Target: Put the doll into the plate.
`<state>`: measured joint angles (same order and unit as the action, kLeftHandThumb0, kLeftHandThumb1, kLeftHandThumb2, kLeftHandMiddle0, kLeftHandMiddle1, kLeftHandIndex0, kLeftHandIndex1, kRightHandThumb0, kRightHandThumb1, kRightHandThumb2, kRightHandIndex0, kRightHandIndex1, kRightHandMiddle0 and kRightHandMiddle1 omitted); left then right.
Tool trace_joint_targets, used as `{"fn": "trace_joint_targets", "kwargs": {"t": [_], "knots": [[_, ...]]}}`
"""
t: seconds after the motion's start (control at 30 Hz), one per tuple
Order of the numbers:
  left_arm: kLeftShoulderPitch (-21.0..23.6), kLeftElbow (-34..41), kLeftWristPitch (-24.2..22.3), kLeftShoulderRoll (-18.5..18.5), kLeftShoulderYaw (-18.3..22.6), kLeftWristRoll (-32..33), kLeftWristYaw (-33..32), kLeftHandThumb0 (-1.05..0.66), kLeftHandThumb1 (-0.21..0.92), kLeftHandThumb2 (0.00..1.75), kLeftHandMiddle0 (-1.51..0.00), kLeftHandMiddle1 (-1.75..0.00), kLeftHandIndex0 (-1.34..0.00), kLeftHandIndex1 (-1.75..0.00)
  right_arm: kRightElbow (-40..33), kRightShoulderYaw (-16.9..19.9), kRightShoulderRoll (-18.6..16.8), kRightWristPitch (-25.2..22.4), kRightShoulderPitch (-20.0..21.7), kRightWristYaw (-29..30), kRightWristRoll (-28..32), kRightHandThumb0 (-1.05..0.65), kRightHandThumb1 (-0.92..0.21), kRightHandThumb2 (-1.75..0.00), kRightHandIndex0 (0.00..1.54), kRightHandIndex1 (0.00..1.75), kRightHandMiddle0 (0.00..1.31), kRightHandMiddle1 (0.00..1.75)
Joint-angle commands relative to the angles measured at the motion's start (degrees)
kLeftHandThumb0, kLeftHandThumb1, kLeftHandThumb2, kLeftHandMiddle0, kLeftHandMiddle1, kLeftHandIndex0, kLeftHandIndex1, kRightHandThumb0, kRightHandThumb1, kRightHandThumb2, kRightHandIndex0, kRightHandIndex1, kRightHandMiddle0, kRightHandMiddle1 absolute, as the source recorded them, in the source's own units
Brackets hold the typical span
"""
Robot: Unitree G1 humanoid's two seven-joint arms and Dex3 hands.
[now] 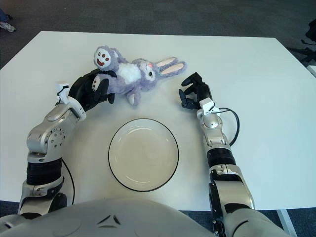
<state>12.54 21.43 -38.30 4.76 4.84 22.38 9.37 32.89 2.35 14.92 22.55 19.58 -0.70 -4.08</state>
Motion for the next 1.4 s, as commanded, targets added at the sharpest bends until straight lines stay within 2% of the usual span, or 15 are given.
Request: {"fn": "trace_joint_targets", "kwargs": {"t": [0.0,0.47,0.8,1.0,1.07,1.1,1.13,1.23,1.33,1.37], "knots": [[-0.54,-0.79,1.38,0.40,0.04,1.09,1.65,-0.42,0.51,0.84,-1.21,-1.75,-0.67,-1.43,1.93,-0.46,-0.05,-2.13,-2.26,-0.68,-0.77,-0.01,-0.58,-1.01,0.32,1.75,0.30,1.74],[-0.69,-1.88,3.15,0.65,0.73,3.48,4.98,-0.43,0.50,0.86,-1.21,-1.75,-0.68,-1.43,1.24,-0.01,-0.10,-2.09,-2.48,-0.93,-0.21,-0.01,-0.59,-0.99,0.31,1.75,0.29,1.74],[-0.66,-1.71,2.32,1.31,0.60,3.44,4.66,-0.43,0.49,0.87,-1.21,-1.75,-0.68,-1.43,-3.87,1.68,-1.25,-0.26,-4.36,1.60,0.50,-0.01,-0.51,-1.09,0.37,1.75,0.35,1.74],[-0.76,-2.01,2.39,1.49,0.42,3.24,4.53,-0.43,0.49,0.87,-1.21,-1.75,-0.68,-1.43,-8.46,2.35,-1.75,1.96,-5.39,7.13,-2.82,-0.01,-0.45,-1.16,0.41,1.75,0.39,1.74],[-0.81,-2.03,2.45,1.49,0.38,3.22,4.51,-0.43,0.49,0.87,-1.21,-1.75,-0.68,-1.43,-10.08,2.03,-1.50,1.89,-5.73,9.15,-5.19,-0.01,-0.47,-1.14,0.39,1.75,0.38,1.74],[-0.79,-2.17,2.52,1.48,0.35,3.14,4.50,-0.43,0.49,0.87,-1.21,-1.75,-0.68,-1.43,-12.87,1.42,-1.17,1.37,-6.23,11.98,-9.26,-0.01,-0.51,-1.10,0.37,1.75,0.35,1.74],[-0.78,-2.27,2.57,1.48,0.32,3.08,4.48,-0.43,0.49,0.87,-1.21,-1.75,-0.68,-1.43,-14.93,0.98,-0.98,0.93,-6.62,14.04,-12.27,-0.17,-0.51,-1.02,0.64,1.75,0.23,1.58],[-0.75,-2.44,2.65,1.50,0.24,2.91,4.41,-0.43,0.49,0.87,-1.21,-1.75,-0.68,-1.43,-18.63,0.20,-0.69,-0.29,-7.69,17.16,-17.57,-0.36,-0.52,-0.91,0.98,1.75,0.07,1.38],[-0.70,-2.63,2.82,1.55,0.03,2.55,4.25,-0.43,0.50,0.87,-1.21,-1.75,-0.67,-1.44,-22.87,-0.74,0.17,-2.12,-9.40,18.94,-23.02,-0.44,-0.48,-0.84,1.04,1.75,0.02,1.13],[-0.65,-2.73,2.82,1.57,-0.04,2.46,4.23,-0.42,0.50,0.87,-1.21,-1.75,-0.67,-1.44,-23.92,-0.98,0.54,-2.87,-9.85,19.03,-24.37,-0.45,-0.47,-0.84,1.03,1.75,0.02,1.10]]}}
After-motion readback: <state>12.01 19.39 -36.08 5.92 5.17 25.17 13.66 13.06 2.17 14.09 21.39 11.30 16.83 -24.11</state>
